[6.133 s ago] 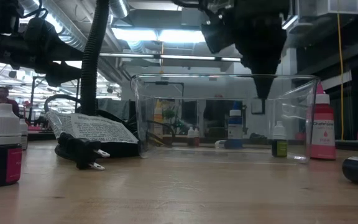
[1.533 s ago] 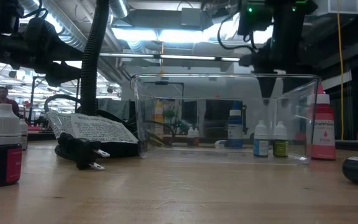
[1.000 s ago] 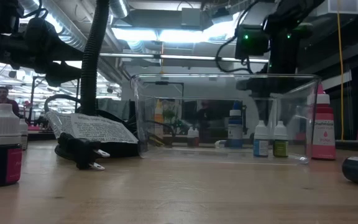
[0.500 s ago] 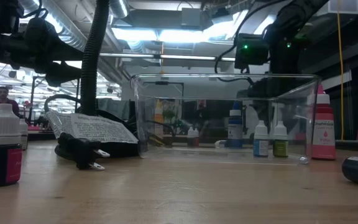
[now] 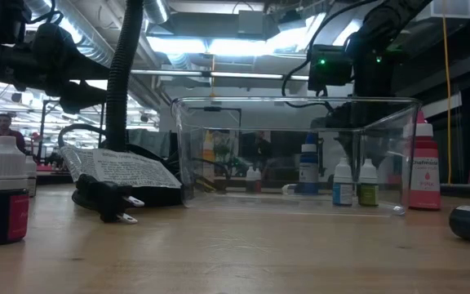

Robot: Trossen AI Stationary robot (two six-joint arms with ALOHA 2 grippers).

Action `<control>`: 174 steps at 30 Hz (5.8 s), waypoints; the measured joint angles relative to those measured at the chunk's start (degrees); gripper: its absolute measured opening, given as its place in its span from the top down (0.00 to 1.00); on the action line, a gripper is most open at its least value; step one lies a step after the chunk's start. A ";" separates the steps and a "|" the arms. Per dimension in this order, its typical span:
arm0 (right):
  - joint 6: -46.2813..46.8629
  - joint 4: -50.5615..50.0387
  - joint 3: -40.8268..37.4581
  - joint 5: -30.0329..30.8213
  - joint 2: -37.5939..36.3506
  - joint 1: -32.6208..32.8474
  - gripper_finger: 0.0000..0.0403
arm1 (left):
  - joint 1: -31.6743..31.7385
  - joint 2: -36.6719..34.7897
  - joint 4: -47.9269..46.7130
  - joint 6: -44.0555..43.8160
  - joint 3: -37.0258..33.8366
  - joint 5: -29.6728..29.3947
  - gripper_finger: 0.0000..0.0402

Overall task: Pick & Place food coloring
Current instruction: Put the small black food coloring bottle into the transparent bin, then put the small red food coloring bottle into the transparent bin

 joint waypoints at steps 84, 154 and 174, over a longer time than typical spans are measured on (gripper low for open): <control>-40.23 -10.72 33.29 -4.22 19.55 25.76 0.84 | -0.01 0.00 0.00 0.02 0.00 0.00 0.20; -36.37 -22.03 42.23 4.82 11.23 19.41 0.34 | -0.02 0.22 0.17 -0.01 -0.01 0.02 0.20; -41.70 -19.82 51.28 6.36 12.72 -2.16 0.26 | -0.02 0.22 0.02 -0.01 0.00 0.00 0.20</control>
